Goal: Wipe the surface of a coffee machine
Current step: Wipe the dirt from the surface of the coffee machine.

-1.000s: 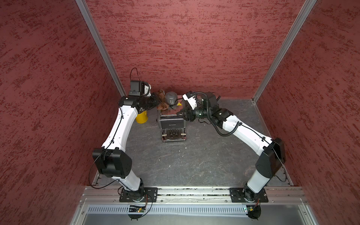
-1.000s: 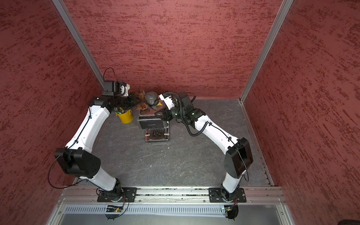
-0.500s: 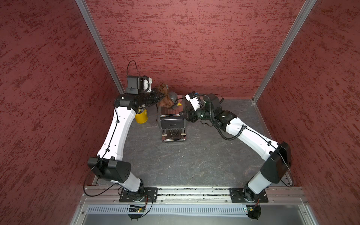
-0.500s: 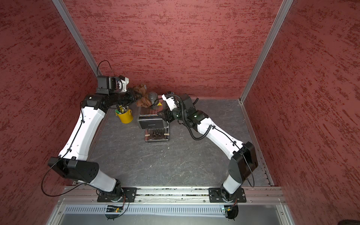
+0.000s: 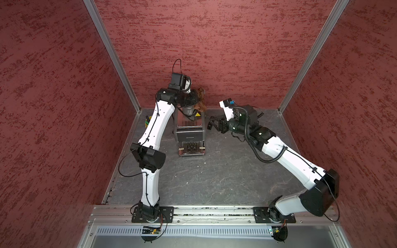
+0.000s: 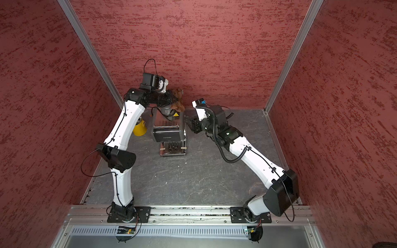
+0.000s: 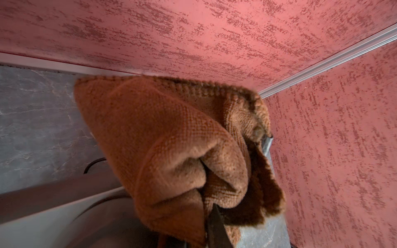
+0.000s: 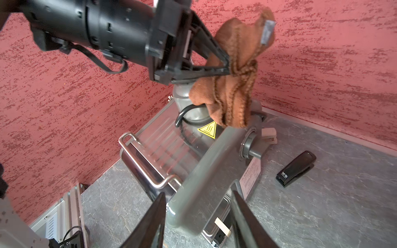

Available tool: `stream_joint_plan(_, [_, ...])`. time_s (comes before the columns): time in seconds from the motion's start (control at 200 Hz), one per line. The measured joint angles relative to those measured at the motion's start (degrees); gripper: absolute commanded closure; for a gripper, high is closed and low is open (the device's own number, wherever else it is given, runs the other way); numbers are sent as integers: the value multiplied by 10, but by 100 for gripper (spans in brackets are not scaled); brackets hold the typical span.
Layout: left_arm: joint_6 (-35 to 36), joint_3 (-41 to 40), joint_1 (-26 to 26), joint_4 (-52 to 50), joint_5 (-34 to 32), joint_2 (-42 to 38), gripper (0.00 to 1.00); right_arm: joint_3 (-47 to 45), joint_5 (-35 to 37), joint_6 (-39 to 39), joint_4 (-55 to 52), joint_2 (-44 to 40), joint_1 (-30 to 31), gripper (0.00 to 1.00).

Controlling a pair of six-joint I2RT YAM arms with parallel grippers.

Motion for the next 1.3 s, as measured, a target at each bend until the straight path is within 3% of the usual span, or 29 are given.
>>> stream_joint_plan(0.416, [26,-8,-43,-80,-67,-24,100,0,0,2,2,-2,-2,51])
stream_joint_plan(0.967, [8,-260,-48,-36,-43,-200,100,-4,-6,9,2,-1,-2,51])
stream_joint_plan(1.142, [0,-247,-16,-20,-17,-196,100,-4,-11,10,3,8,-2,51])
stream_joint_plan(1.298, [-8,-163,5,2,-13,-162,100,-4,-12,10,2,22,-2,51])
